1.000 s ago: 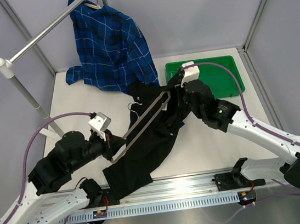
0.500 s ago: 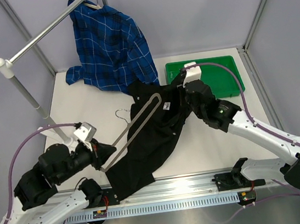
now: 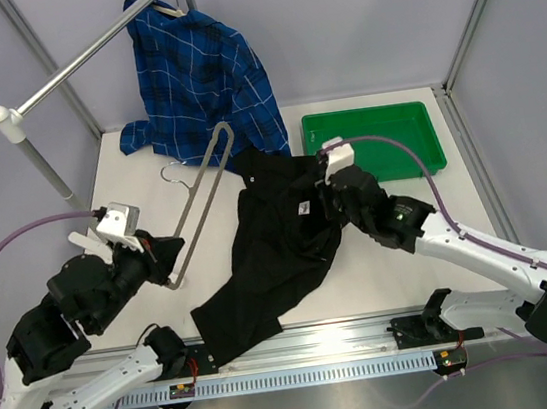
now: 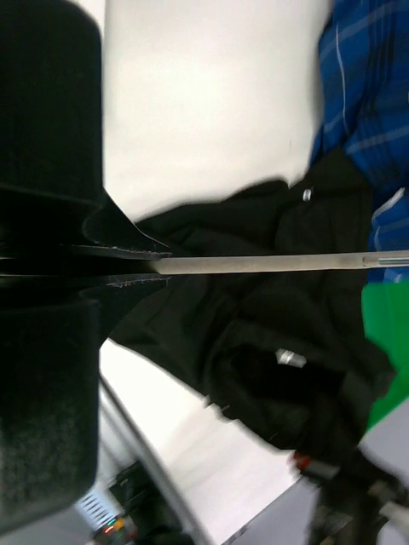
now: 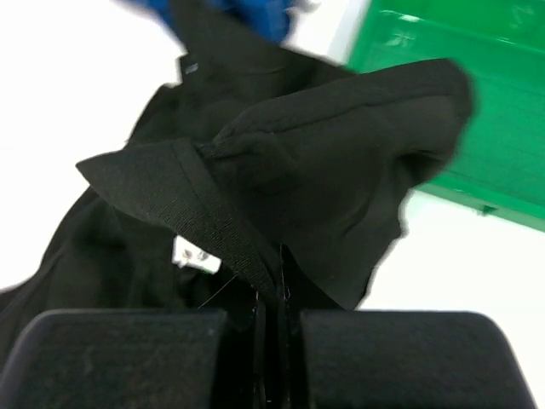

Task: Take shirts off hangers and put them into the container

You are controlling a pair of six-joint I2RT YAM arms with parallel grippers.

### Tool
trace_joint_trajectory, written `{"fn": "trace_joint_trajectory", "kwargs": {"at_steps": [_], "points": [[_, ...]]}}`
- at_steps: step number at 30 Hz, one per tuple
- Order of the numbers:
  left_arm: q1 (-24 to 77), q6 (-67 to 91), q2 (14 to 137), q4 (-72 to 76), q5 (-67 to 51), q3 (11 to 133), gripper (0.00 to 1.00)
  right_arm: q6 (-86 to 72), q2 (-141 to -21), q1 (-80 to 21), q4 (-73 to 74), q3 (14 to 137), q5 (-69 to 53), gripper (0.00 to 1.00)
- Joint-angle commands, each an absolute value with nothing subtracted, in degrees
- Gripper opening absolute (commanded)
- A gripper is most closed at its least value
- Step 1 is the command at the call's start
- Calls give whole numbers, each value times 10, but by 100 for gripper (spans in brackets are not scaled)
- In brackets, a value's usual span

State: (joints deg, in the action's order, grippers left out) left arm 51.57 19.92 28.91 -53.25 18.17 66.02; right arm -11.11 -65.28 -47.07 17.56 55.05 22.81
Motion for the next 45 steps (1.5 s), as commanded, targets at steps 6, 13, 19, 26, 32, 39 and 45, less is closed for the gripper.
{"fn": "trace_joint_trajectory", "kwargs": {"at_steps": [6, 13, 19, 26, 32, 39, 45], "points": [[516, 231, 411, -480, 424, 722, 0, -118, -725, -619, 186, 583, 186, 0], [476, 217, 517, -455, 473, 787, 0, -138, -816, -715, 198, 615, 162, 0], [350, 214, 581, -427, 410, 849, 0, -148, -861, -742, 206, 625, 98, 16], [336, 221, 634, -406, 458, 914, 0, -138, -803, -743, 226, 636, 96, 76], [332, 233, 660, -368, 511, 937, 0, -139, -717, -742, 266, 642, 110, 100], [312, 243, 699, -345, 553, 966, 0, -135, -623, -742, 322, 648, 145, 99], [306, 248, 736, -333, 590, 994, 0, -130, -586, -742, 359, 655, 203, 99]]}}
